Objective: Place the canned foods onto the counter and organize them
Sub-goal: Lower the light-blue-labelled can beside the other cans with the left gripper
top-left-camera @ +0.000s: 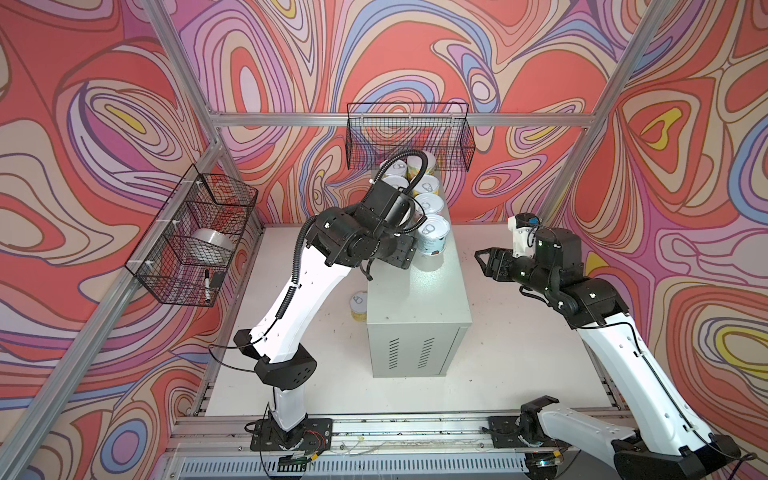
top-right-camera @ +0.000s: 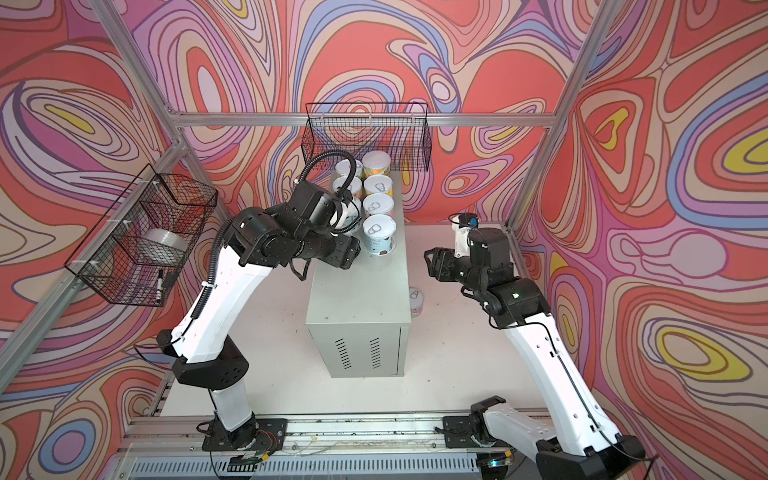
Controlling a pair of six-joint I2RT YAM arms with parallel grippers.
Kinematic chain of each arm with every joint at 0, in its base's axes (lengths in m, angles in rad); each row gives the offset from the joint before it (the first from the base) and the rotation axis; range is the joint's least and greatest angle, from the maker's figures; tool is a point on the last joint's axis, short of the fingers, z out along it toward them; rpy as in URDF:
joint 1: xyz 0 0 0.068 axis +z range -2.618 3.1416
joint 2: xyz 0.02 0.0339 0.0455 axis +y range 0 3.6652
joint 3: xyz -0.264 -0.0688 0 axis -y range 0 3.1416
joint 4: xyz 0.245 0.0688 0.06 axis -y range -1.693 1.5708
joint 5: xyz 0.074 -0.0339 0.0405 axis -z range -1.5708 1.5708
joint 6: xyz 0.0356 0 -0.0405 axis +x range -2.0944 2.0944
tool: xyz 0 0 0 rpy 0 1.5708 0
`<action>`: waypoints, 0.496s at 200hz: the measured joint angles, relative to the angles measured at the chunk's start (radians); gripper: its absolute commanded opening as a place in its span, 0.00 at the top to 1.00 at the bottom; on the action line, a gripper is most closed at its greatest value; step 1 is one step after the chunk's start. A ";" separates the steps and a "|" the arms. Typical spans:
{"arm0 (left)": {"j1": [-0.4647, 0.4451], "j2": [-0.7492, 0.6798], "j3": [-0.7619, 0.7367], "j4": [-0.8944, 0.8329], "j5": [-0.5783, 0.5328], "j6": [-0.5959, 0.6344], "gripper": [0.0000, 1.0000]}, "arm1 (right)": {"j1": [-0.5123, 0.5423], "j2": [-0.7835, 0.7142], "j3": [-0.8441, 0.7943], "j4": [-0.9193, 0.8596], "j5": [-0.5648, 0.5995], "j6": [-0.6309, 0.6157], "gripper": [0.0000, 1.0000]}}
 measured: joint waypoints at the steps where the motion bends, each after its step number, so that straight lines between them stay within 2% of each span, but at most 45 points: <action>1: 0.000 0.000 0.000 0.001 0.000 0.000 0.08 | 0.000 0.000 0.000 0.000 0.000 0.000 0.28; 12: 0.000 0.000 0.000 0.014 0.000 0.005 0.00 | 0.000 0.000 0.000 0.000 -0.001 0.000 0.29; 64: 0.000 -0.004 -0.006 0.047 0.001 0.016 0.00 | 0.000 0.006 0.000 0.001 -0.011 0.000 0.29; 99: 0.000 -0.071 -0.109 0.089 0.034 0.031 0.01 | 0.000 0.006 0.000 0.000 -0.016 0.001 0.29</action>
